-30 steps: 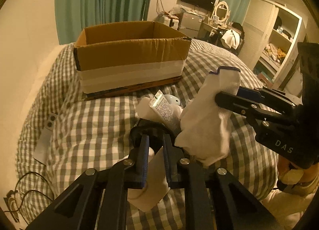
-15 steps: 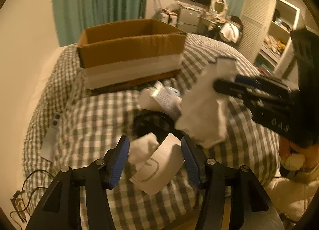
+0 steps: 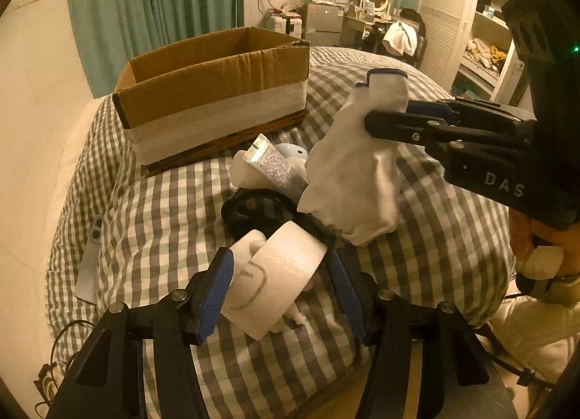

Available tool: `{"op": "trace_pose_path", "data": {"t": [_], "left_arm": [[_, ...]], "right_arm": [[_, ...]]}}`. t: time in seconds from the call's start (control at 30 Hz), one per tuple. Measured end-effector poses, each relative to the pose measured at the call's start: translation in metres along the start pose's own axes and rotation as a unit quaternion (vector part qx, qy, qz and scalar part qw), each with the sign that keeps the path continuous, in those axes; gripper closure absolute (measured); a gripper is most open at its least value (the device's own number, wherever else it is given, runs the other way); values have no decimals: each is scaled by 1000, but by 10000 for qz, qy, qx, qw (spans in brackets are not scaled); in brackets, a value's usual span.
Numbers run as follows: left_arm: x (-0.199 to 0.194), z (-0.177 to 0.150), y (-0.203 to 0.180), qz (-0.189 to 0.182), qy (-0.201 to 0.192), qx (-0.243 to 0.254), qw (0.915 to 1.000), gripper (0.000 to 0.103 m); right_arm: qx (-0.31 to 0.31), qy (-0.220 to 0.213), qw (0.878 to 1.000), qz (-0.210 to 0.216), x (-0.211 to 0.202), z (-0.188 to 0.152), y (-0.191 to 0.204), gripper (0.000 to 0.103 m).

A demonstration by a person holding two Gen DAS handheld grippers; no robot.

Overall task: Organize objects
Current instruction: 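Carry the sock and tape roll into the box and open both grippers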

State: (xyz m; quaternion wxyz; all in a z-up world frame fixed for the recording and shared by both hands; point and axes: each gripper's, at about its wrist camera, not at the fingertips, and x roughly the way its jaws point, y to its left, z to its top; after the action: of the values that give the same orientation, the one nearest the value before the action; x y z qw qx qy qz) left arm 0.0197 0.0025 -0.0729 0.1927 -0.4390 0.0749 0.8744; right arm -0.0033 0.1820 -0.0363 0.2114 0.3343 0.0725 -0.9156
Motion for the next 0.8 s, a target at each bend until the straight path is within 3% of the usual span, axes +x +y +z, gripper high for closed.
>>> {"op": "trace_pose_path", "data": {"t": [0.13, 0.3, 0.57, 0.8], "left_arm": [[11, -2, 7, 9, 134, -92, 9999, 49], [10, -1, 16, 88, 125, -270, 9995, 67], [-16, 17, 16, 23, -271, -321, 9991, 81], [-32, 46, 13, 148, -563, -224, 9981, 83]], "right_arm": [[-4, -3, 10000, -3, 0, 0, 0, 74], [5, -33, 10000, -13, -2, 0, -1, 74], [-51, -251, 9997, -58, -17, 7, 0, 74], [-194, -507, 9984, -179, -32, 28, -1, 77]]}}
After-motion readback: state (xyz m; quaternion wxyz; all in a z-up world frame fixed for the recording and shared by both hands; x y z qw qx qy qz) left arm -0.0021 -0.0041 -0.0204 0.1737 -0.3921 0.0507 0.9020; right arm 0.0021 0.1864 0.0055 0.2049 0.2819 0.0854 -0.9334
